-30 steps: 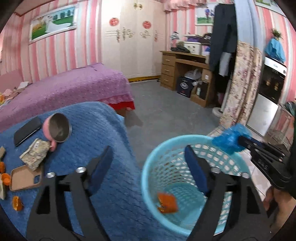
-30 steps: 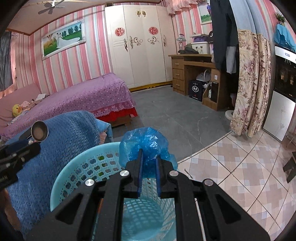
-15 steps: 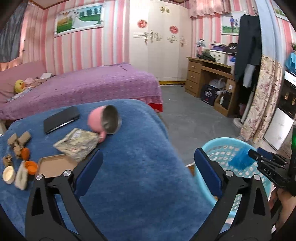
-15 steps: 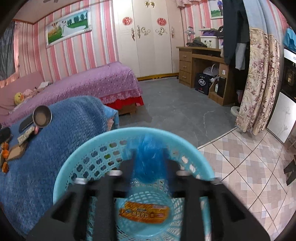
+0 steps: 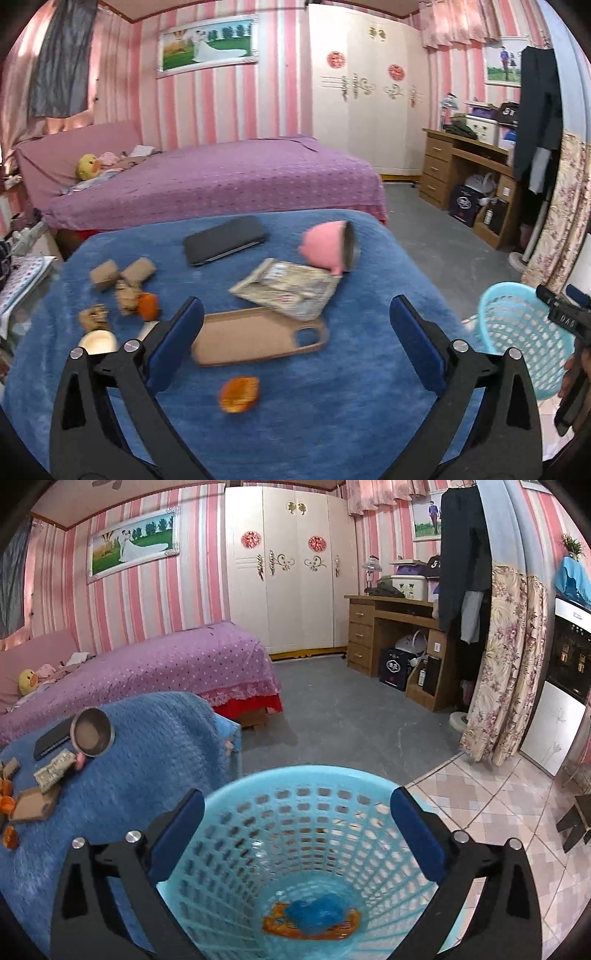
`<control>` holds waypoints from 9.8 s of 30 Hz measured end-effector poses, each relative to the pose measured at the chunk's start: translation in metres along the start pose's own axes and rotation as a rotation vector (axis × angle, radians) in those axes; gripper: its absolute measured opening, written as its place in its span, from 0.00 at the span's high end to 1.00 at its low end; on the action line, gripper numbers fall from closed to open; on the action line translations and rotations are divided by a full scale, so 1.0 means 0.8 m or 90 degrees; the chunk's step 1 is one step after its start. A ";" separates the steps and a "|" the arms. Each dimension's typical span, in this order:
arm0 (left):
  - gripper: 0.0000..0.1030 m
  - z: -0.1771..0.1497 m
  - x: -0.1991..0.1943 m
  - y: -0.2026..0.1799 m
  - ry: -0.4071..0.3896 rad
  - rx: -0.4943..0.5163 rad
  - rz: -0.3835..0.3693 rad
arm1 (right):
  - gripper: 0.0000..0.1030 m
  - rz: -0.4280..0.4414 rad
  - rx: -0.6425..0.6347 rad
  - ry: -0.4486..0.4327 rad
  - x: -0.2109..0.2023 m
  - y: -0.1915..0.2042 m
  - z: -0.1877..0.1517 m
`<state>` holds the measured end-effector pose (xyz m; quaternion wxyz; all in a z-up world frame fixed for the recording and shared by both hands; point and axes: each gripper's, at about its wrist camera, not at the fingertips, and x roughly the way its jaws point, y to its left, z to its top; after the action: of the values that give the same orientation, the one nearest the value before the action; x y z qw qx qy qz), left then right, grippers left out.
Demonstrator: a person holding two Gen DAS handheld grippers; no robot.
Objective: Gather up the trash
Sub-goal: 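Grasp the beige cloth with the left tool while the right tool grasps an orange peel, then carry cloth and orange peel to the basket and release both, then grasp the white round lid with the left tool while the right tool grasps the orange cap, then carry lid and orange cap over the light-blue basket and open both tools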
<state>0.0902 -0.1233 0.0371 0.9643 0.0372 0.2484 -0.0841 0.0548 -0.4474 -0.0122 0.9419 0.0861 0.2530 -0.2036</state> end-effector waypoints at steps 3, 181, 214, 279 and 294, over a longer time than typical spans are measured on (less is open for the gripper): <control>0.05 -0.006 -0.004 0.031 -0.001 0.002 0.027 | 0.04 0.013 -0.011 -0.004 -0.001 0.030 0.002; 0.06 -0.015 0.052 -0.138 0.022 0.044 -0.079 | 0.31 -0.008 -0.005 0.019 0.011 -0.089 0.012; 0.06 -0.077 0.061 0.264 0.111 -0.095 0.134 | 0.05 0.093 -0.133 0.052 0.017 0.219 -0.038; 0.41 -0.095 0.065 0.379 0.159 -0.109 0.149 | 0.89 0.389 -0.310 0.153 -0.009 0.553 -0.099; 0.41 -0.045 0.070 0.240 0.105 -0.076 0.080 | 0.89 0.292 -0.292 0.064 -0.042 0.389 -0.029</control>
<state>0.1558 0.0619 -0.0159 0.9445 0.0019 0.3286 -0.0050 0.1512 -0.1490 0.0035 0.9445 -0.0638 0.3122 0.0804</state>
